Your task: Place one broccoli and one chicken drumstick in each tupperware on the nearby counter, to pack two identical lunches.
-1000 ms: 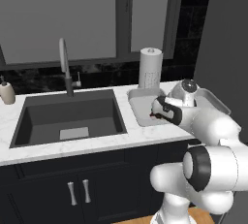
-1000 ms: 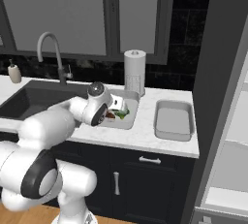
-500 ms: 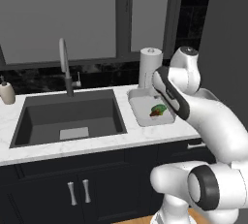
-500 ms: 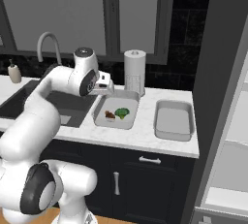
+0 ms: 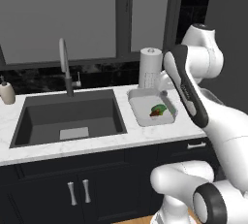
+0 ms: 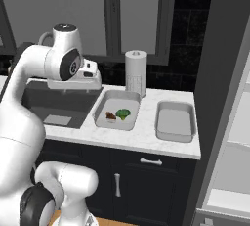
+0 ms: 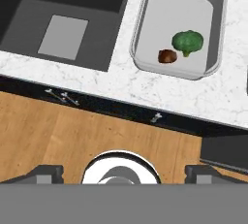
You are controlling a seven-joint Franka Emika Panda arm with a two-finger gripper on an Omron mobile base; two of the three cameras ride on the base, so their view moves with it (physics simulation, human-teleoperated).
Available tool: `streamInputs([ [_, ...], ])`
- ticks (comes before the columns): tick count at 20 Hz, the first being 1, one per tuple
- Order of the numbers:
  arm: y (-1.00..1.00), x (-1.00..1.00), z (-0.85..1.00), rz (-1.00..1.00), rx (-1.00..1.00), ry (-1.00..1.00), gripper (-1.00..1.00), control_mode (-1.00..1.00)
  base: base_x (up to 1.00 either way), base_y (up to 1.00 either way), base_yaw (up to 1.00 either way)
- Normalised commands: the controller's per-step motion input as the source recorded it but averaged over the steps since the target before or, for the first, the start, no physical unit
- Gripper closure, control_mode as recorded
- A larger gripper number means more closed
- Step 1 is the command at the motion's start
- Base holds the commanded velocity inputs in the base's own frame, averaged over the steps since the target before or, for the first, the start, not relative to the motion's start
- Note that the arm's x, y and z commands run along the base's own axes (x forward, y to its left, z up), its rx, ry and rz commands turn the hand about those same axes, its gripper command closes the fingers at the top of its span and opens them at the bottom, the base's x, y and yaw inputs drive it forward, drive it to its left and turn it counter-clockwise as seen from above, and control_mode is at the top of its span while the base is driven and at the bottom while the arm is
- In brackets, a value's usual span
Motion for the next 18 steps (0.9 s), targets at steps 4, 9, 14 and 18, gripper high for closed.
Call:
streamInputs([
  [4, -0.01, -1.0, 0.03, -0.21, 0.0, -0.06, -1.0, -1.0, 0.0, 0.0, 0.0],
  [9, 0.0, -0.94, -0.18, -0.14, 0.0, -0.21, -1.0, -1.0, 0.0, 0.0, 0.0],
  [14, 0.0, -0.56, 0.02, -0.01, 0.01, -0.12, -1.0, -1.0, 0.0, 0.0, 0.0],
  [18, 0.0, -0.48, 0.02, 0.07, 0.03, -0.01, -1.0, -1.0, 0.0, 0.0, 0.0],
])
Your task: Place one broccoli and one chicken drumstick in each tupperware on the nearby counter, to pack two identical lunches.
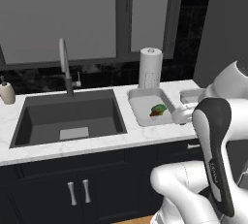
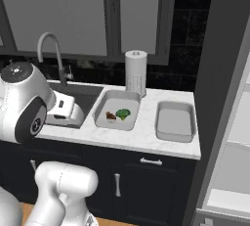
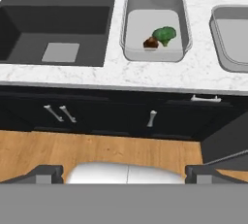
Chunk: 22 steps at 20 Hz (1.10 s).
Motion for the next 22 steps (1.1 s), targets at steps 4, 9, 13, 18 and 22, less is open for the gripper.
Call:
streamInputs([
  [4, 0.0, -0.23, 0.01, 0.01, 0.0, 0.0, -1.0, 1.0, -0.06, 0.0, 0.0],
  [9, 0.0, 0.0, 0.0, 0.0, 0.0, 0.0, -1.0, 1.0, -0.32, 0.0, -0.02],
  [13, 0.0, 0.0, 0.0, 0.0, 0.0, 0.0, -1.0, 1.0, -0.36, 0.0, -0.08],
  [18, 0.0, 0.0, 0.0, 0.0, 0.0, 0.0, -1.0, 1.0, -0.56, 0.0, -0.08],
  [22, 0.0, 0.0, 0.0, 0.0, 0.0, 0.0, -1.0, 1.0, -0.34, -0.16, -0.04],
])
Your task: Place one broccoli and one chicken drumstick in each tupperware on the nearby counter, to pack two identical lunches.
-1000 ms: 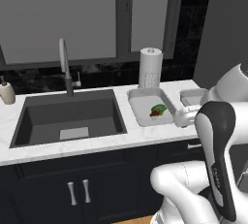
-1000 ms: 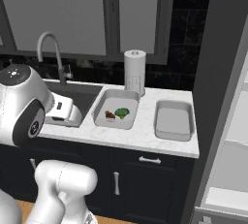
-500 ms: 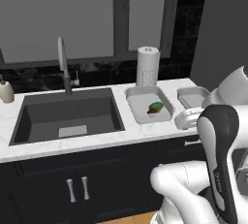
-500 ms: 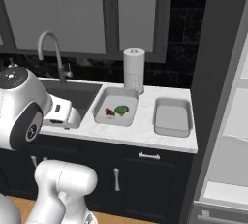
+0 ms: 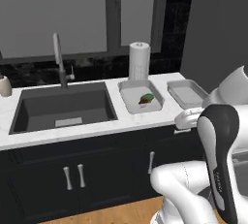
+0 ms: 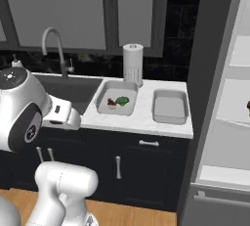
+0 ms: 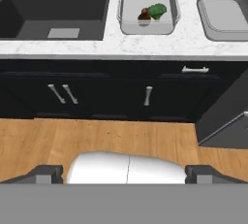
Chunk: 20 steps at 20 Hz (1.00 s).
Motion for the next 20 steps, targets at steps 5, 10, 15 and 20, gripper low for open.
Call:
streamInputs([
  [5, 0.0, 0.0, 0.0, 0.0, 0.0, 0.0, -1.0, 1.0, -0.07, -0.83, -0.01],
  [10, 0.0, 0.0, 0.0, 0.0, 0.0, 0.0, -1.0, 1.0, -0.1, -1.0, 0.09],
  [15, 0.0, 0.0, 0.0, 0.0, 0.0, 0.0, -1.0, 1.0, -0.02, -0.92, 0.23],
  [20, 0.0, 0.0, 0.0, 0.0, 0.0, 0.0, -1.0, 1.0, -0.02, -0.72, 0.26],
])
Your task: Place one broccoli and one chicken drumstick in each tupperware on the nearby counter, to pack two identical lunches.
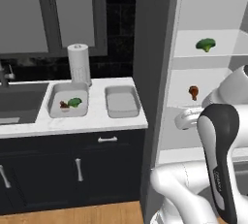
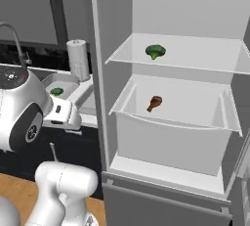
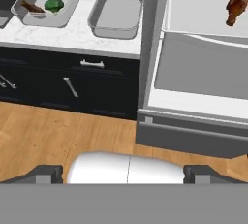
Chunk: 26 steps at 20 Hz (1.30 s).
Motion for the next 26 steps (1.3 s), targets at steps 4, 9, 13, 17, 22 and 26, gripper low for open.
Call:
streamInputs([
  [4, 0.0, 0.0, 0.0, 0.0, 0.0, 0.0, -1.0, 1.0, -0.04, -0.51, 0.05],
  [9, 0.0, 0.0, 0.0, 0.0, 0.0, 0.0, -1.0, 1.0, 0.0, -0.47, 0.0],
  [13, 0.0, 0.0, 0.0, 0.0, 0.0, 0.0, -1.0, 1.0, 0.06, -0.49, 0.0],
  [17, 0.0, 0.0, 0.0, 0.0, 0.0, 0.0, -1.0, 1.0, 0.17, -0.45, 0.0],
  [22, 0.0, 0.0, 0.0, 0.0, 0.0, 0.0, -1.0, 1.0, 0.29, -0.37, 0.0],
  [26, -0.47, 0.48, 0.18, 0.0, 0.06, -0.15, -1.0, -1.0, 0.0, 0.0, 0.0],
])
